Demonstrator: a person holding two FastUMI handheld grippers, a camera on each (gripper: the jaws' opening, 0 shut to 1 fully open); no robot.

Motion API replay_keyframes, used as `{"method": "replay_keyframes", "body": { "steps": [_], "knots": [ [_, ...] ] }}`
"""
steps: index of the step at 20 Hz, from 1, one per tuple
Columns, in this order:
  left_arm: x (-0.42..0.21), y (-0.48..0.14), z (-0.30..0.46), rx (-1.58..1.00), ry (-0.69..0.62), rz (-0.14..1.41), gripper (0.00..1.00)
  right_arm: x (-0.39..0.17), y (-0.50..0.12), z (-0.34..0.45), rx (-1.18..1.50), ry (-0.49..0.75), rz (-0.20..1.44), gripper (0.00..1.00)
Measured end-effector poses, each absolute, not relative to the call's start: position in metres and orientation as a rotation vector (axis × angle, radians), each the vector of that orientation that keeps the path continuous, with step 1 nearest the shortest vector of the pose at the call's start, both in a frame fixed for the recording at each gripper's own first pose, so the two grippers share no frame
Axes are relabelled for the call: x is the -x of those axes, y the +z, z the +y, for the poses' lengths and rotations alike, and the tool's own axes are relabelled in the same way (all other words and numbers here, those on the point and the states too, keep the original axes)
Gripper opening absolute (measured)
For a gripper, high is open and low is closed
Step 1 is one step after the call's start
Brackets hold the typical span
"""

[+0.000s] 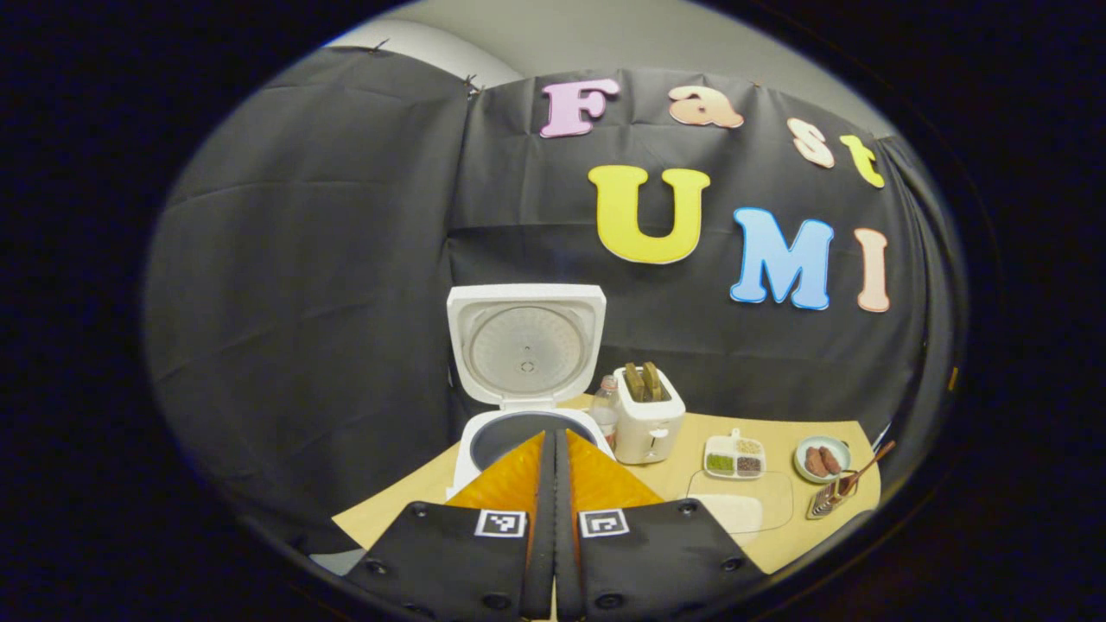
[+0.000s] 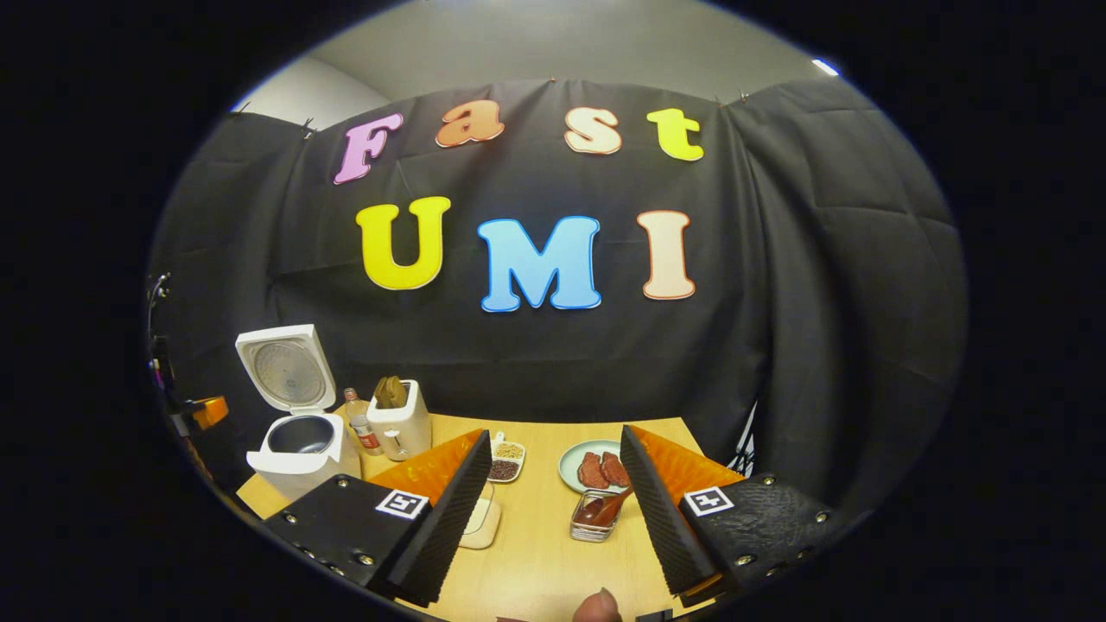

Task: Close the left gripper, press the button to open the rice cooker; take a wooden spoon from the chopstick holder with the right hand, scoop a spoonful of rice and pour it into the rice cooker, then put the wooden spoon back into the chopstick holder.

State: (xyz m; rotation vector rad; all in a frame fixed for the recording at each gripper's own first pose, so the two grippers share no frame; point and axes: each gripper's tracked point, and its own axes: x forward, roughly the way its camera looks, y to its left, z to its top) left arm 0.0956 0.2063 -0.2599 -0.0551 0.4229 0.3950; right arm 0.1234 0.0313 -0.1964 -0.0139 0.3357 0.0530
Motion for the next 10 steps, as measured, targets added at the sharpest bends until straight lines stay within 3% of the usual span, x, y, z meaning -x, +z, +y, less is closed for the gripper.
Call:
{"method": "replay_keyframes", "body": {
  "steps": [10],
  "knots": [
    [-0.052,-0.245,0.158,0.005,0.498,0.487,0.09,-0.219,-0.346,-0.062,-0.040,-0.041,0.424,0.96]
  ]
}}
